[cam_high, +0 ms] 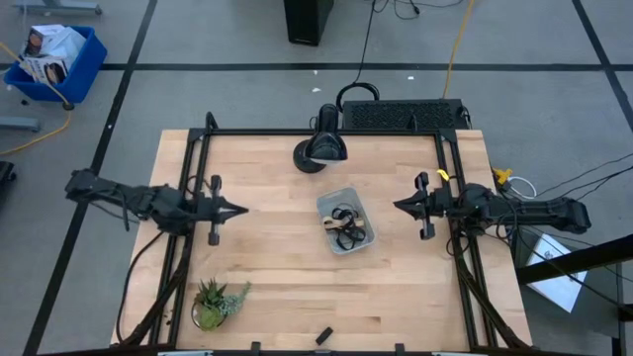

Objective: Pick and place rubber bands into bin
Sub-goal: Adjust the gray bin, then return to home position

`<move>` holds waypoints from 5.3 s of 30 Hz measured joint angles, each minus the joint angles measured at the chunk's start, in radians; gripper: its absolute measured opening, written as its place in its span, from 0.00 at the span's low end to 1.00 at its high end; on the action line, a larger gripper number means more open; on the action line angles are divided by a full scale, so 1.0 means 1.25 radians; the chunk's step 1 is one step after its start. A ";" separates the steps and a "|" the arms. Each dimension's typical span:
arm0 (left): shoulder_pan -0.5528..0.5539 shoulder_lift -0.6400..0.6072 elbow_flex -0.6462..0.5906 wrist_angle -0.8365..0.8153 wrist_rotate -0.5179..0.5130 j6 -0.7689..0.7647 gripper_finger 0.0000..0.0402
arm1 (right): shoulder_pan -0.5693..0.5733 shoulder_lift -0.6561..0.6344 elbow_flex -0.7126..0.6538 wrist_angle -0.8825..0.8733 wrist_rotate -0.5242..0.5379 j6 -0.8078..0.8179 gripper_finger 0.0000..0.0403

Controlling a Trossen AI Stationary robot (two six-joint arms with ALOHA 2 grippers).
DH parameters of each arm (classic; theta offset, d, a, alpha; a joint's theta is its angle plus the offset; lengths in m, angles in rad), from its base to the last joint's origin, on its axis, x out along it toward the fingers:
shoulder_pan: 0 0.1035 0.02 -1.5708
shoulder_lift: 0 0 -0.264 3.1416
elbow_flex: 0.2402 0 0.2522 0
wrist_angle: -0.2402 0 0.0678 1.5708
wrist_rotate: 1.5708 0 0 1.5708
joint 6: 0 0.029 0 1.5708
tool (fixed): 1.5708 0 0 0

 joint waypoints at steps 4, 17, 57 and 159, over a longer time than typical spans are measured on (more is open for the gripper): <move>0.090 -0.012 -0.030 -0.009 0.096 -0.015 0.00 | -0.021 0.000 0.000 -0.028 0.001 -0.010 0.00; 0.163 -0.149 -0.072 0.062 0.251 0.010 0.00 | -0.053 -0.011 0.000 -0.018 -0.063 0.019 0.00; 0.198 -0.226 -0.234 0.105 0.340 -0.043 0.01 | -0.052 0.108 -0.013 -0.009 -0.059 0.082 0.00; 0.198 -0.163 -0.233 0.062 0.280 0.002 0.00 | 0.030 0.212 0.063 0.021 -0.107 -0.003 0.00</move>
